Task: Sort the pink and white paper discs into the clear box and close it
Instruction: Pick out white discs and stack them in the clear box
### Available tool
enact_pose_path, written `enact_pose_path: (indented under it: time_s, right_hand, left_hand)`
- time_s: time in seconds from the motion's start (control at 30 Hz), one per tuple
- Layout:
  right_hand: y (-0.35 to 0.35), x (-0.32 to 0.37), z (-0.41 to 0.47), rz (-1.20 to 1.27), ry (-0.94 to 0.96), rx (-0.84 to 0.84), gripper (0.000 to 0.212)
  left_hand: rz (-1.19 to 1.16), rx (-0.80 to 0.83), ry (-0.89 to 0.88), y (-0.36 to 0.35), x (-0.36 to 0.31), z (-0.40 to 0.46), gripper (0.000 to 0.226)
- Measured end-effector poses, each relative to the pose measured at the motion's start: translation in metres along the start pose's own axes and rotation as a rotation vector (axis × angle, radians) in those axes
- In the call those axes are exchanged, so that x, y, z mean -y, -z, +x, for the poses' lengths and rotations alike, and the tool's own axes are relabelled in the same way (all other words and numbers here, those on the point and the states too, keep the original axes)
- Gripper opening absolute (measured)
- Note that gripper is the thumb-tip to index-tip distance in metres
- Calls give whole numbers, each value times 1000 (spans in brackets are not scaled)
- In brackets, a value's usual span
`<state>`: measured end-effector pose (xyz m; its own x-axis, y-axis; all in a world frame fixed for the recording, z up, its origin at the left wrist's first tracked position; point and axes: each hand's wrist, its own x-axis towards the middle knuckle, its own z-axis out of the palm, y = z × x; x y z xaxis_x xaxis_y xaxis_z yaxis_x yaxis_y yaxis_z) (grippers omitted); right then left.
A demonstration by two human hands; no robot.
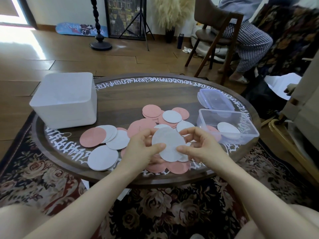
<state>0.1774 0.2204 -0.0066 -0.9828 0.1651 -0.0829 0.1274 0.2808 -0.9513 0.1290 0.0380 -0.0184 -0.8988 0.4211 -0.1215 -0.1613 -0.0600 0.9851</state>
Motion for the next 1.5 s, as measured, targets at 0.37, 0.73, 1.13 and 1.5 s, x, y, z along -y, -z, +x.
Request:
enact_pose_path:
  time_s: [0.37,0.73,1.13,1.5]
  right_hand:
    - [15,4,-9,-186,77,82,16]
    - [10,-9,-9,-393,136,97,16]
    - [19,-9,-10,-284,48,80,16]
    - [48,17,0,107,90,-175,11]
  left_hand:
    - [951,-36,-636,0,13,2,19]
    - [895,103,-509,-9,34,5,29]
    - [835,9,-562,-8,33,8,6]
    - [280,-2,-283,-46,-10,31,14]
